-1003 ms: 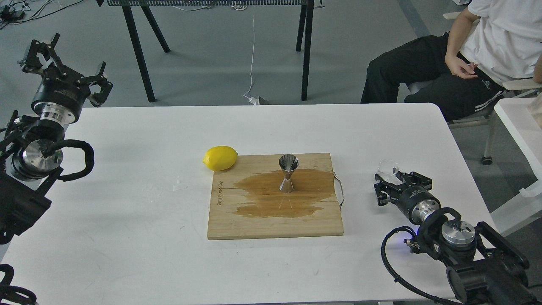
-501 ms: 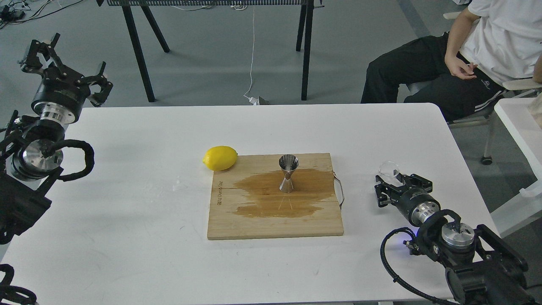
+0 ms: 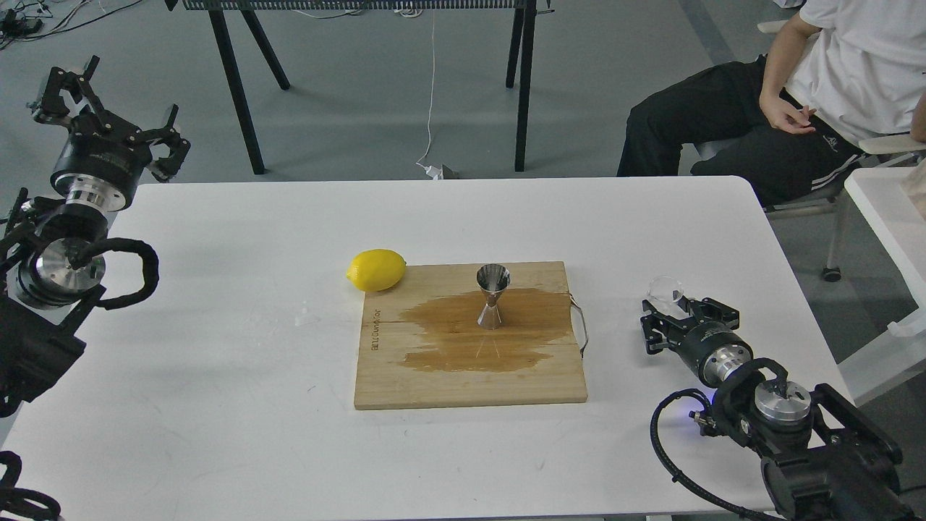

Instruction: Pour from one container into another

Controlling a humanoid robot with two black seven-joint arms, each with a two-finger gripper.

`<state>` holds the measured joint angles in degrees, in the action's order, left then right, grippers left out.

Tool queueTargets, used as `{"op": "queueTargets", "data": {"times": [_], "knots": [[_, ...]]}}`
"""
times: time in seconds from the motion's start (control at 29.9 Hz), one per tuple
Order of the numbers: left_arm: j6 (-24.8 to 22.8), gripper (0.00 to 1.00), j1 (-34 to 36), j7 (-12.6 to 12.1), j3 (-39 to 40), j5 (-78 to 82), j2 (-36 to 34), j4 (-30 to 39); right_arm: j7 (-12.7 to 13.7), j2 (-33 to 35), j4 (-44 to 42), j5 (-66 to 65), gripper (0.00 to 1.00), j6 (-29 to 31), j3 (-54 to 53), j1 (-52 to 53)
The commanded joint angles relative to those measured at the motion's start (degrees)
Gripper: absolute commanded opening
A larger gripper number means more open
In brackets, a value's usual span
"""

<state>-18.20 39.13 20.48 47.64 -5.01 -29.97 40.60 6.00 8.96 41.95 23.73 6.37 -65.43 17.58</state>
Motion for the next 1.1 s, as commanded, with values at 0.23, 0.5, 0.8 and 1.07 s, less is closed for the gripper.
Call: {"op": "queueTargets", "data": {"times": [0.23, 0.5, 0.8, 1.07], "knots": [[0.0, 1.0, 0.07, -0.09, 0.0, 0.0, 0.09, 0.09, -0.55, 0.0, -0.11, 0.0, 0.89, 0.22, -0.4, 0.0], [0.09, 1.0, 0.07, -0.09, 0.0, 0.0, 0.09, 0.18, -2.22, 0.09, -0.02, -0.09, 0.9, 1.8, -0.31, 0.0], [0.09, 1.0, 0.07, 0.0, 0.0, 0.0, 0.0, 0.18, -1.43, 0.0, -0.2, -0.18, 0.41, 2.6, 0.22, 0.18], [0.0, 1.0, 0.07, -0.09, 0.0, 0.0, -0.26, 0.18, -1.52, 0.0, -1.34, -0.18, 0.78, 1.89, -0.31, 0.26]]}}
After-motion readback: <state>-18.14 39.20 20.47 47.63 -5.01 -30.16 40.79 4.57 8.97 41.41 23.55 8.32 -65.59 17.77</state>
